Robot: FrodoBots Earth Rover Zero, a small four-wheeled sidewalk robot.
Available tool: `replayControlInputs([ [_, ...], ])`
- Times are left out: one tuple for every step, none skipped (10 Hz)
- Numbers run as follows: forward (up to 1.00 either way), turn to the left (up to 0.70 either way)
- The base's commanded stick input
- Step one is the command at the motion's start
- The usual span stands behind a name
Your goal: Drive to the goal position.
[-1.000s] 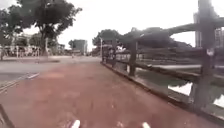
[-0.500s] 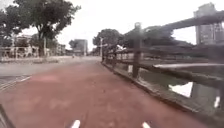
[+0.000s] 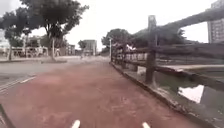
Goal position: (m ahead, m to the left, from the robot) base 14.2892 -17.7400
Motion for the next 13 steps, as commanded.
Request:
replayControlInputs([
  [0.7, 0.0],
  [0.7, 0.0],
  [0.7, 0.0],
  [0.7, 0.0],
  [0.7, 0.0],
  [0.7, 0.0],
  [0.7, 0.0],
  [0.7, 0.0],
  [0.7, 0.0],
  [0.7, 0.0],
  [0.7, 0.0],
  [0.7, 0.0],
  [0.7, 0.0],
])
